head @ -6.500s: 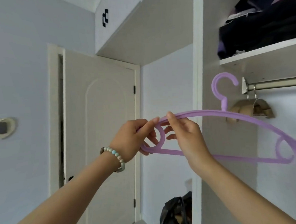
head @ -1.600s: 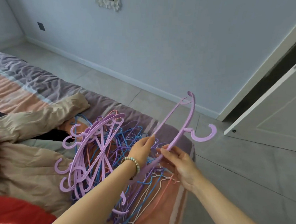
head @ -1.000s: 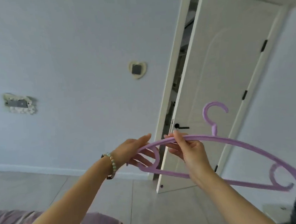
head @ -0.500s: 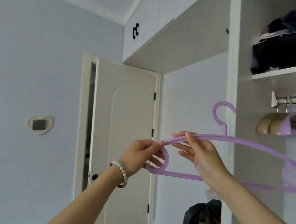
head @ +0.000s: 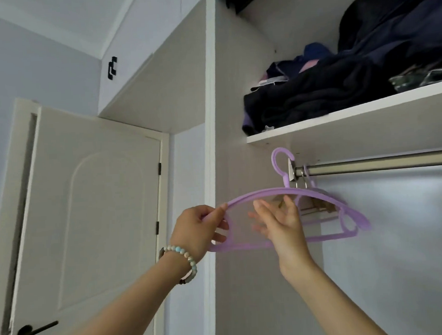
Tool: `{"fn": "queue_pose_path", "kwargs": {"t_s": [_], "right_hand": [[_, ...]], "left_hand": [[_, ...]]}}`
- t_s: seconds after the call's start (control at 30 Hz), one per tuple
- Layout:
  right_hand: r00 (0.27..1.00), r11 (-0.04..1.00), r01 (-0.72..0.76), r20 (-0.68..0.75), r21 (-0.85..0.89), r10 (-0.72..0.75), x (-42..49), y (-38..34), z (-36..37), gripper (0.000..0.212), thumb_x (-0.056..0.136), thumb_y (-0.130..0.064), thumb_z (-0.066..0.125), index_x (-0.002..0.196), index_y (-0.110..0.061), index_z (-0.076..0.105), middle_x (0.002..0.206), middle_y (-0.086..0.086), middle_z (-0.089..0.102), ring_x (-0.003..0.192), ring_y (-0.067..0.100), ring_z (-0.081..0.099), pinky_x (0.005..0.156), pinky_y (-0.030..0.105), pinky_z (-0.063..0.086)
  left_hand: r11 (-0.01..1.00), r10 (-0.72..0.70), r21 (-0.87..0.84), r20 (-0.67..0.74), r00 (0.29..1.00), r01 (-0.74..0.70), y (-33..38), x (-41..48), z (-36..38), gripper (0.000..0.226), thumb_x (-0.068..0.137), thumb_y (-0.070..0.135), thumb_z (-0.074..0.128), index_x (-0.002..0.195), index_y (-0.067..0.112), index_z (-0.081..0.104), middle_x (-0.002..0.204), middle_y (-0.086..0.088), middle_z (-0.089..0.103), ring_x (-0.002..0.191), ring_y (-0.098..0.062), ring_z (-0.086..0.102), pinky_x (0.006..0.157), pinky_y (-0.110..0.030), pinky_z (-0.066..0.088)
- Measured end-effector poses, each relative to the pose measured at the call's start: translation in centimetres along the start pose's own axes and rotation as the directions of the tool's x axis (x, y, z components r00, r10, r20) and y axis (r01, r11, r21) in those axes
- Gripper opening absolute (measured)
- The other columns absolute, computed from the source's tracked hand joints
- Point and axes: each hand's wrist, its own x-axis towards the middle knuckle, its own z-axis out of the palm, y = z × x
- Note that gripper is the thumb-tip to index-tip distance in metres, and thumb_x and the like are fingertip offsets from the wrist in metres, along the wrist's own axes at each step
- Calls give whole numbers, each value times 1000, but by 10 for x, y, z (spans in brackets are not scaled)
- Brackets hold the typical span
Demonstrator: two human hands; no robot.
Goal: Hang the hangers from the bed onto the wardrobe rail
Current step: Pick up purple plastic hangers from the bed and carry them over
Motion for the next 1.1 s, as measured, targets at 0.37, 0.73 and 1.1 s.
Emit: {"fn": "queue_pose_path", "kwargs": {"t_s": [0.37,0.73,1.1], "right_hand": [[998,989,68,-5,-130,-69,103,3,-99,76,83,-24,69,147,-17,28,128,10,58,105,14,62,82,15,50],[998,973,-44,-45,-227,35,169,27,-156,59,82,-36,69,134,-21,46,114,2,66,103,16,61,80,24,46],[985,941,-167,-3,-294,173,193,54,-167,78,74,-44,74,140,-17,42,107,-1,66,102,15,61,98,40,48]], "left_hand": [[954,243,149,120,962,-260,13,52,140,18,92,17,53,108,20,60,88,-5,70,76,-18,67,73,-30,54],[886,265,314,261,928,-341,0,113,204,29,93,26,45,118,25,60,94,0,62,87,-20,54,75,-23,46],[781,150,556,277,949,-285,-26,128,220,44,97,34,36,141,37,33,148,8,32,138,-21,18,113,-33,16]]}}
